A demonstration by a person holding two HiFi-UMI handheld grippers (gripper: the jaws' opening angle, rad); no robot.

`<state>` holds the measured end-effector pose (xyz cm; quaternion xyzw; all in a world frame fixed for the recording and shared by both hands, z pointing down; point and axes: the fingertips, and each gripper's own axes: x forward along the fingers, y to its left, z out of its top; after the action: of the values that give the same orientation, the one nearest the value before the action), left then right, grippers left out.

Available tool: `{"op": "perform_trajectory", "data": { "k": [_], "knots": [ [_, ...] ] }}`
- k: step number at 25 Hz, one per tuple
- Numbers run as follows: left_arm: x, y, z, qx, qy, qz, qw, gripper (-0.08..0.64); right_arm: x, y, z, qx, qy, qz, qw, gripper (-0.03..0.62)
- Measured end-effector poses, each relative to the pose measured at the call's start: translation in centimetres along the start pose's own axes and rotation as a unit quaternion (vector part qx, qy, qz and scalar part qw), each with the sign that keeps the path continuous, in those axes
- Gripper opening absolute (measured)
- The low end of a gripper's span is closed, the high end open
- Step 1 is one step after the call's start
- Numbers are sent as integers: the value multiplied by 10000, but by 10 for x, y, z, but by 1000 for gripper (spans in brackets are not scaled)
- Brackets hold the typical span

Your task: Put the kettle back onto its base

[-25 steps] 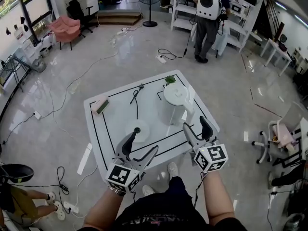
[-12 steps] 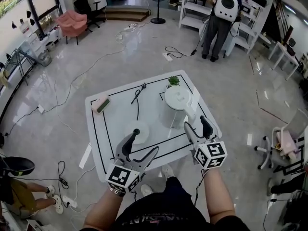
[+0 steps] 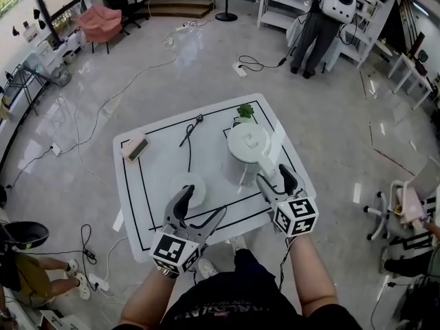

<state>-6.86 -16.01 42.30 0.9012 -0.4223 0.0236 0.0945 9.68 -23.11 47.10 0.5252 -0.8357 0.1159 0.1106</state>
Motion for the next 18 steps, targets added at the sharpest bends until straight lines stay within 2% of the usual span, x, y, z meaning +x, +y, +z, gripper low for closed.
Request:
{"op": "perform_trajectory", "data": {
  "k": [10, 18],
  "knots": [
    [20, 7, -9, -27, 192, 70, 9998, 374, 32, -3, -37, 169, 530, 393, 9977, 291],
    [21, 13, -12, -86, 258, 168, 9995, 374, 40, -5, -47, 132, 691, 424, 9966, 290]
  ]
}}
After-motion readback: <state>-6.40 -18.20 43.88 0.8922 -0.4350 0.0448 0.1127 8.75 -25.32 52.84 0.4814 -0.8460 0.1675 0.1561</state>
